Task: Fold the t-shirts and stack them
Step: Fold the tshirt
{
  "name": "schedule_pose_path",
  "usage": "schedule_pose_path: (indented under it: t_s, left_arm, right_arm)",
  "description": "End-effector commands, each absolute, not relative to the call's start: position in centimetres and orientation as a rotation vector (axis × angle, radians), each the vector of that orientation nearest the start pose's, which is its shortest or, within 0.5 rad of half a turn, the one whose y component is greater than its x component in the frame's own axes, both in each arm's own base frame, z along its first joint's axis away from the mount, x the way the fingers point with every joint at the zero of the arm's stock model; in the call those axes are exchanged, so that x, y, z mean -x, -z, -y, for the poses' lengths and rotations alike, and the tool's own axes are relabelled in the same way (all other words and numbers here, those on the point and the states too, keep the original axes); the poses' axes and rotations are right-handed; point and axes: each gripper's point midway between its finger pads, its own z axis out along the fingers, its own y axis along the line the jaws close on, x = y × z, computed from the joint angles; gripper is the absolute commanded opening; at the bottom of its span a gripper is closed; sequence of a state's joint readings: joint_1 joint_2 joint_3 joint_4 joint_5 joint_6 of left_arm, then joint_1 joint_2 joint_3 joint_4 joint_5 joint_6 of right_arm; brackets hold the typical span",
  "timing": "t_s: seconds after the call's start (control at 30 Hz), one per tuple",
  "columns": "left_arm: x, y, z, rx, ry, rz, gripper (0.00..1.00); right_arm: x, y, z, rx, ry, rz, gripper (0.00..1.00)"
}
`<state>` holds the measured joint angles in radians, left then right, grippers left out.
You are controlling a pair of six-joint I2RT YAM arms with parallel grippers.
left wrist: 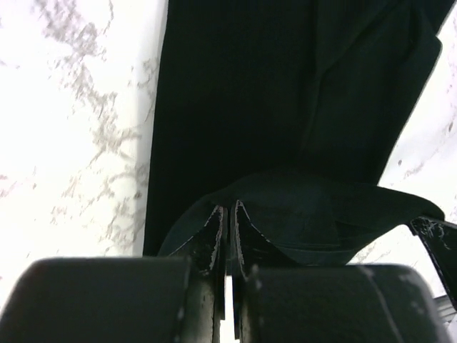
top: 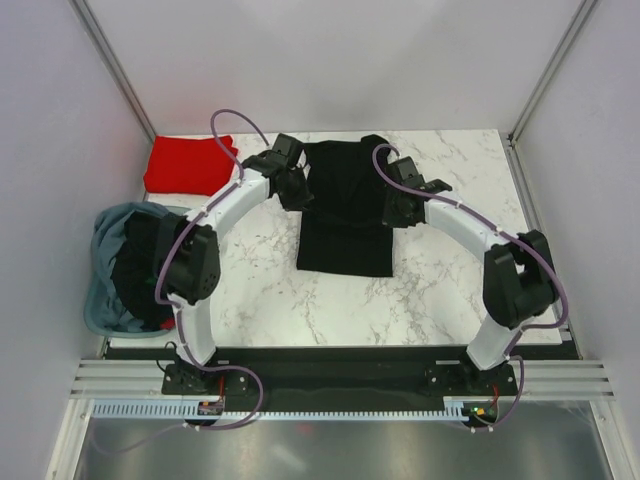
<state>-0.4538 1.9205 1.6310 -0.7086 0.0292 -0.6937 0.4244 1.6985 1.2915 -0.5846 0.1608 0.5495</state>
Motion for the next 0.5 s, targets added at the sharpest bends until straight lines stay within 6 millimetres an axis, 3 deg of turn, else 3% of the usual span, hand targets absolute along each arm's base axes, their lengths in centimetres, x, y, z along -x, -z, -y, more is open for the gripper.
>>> schedule_pose_path:
  t_s: [0.0,0.03,0.07,0.1,0.13,0.17,0.2,0.23,0.3,0.37,0.4,0.43,0.47]
  left_arm:
    - [-43.9,-10.7,24.3,0.216,0.510,-2.642,0.07]
    - [-44.6,-10.1,24.0,0.224,0.527,-2.655,0.12]
    - [-44.8,-9.6,24.5,0.202,0.591,-2.682,0.20]
    - [-46.3,-10.4,24.8,0.204,0.624,-2.659,0.37]
    - [-47.2,-8.9,24.3,0.230,0.626,-2.691,0.42]
    - [-46.9,-8.5,23.9,0.248,0.616,-2.741,0.45]
    - [-47.5,-9.0,23.7,0.250,0.611,-2.740,0.50]
    - [-48.8,-10.7,23.6,0.248,0.618,-2.702,0.51]
    - [-48.5,-11.8,23.0,0.241,0.593,-2.698,0.54]
    - [-47.7,-13.4,22.4,0.236,0.572,-2.676,0.55]
    - [-46.5,-12.3,21.9,0.249,0.547,-2.711,0.55]
    - [-45.8,-12.1,21.6,0.255,0.534,-2.724,0.55]
    - [-45.1,-13.4,21.3,0.256,0.543,-2.701,0.55]
  right_arm:
    - [-41.1,-11.0,-16.1,-0.243,-0.181,-2.496,0.00]
    - [-41.6,-9.5,-16.2,-0.247,-0.171,-2.529,0.00]
    - [-42.2,-9.2,-16.3,-0.249,-0.183,-2.539,0.08]
    - [-43.7,-10.2,-16.5,-0.248,-0.210,-2.517,0.22]
    - [-44.0,-8.8,-16.1,-0.249,-0.182,-2.564,0.50]
    - [-44.7,-8.9,-16.1,-0.245,-0.180,-2.570,0.57]
    - [-46.4,-11.0,-16.0,-0.248,-0.199,-2.527,0.62]
    - [-46.6,-11.2,-16.1,-0.221,-0.208,-2.537,0.65]
    - [-46.5,-13.9,-16.3,-0.193,-0.251,-2.495,0.66]
    - [-45.8,-15.2,-16.6,-0.189,-0.293,-2.471,0.67]
    - [-44.5,-15.6,-16.5,-0.188,-0.309,-2.469,0.67]
    - [-43.9,-15.9,-17.0,-0.187,-0.350,-2.454,0.67]
    - [-42.1,-14.0,-17.1,-0.176,-0.346,-2.499,0.67]
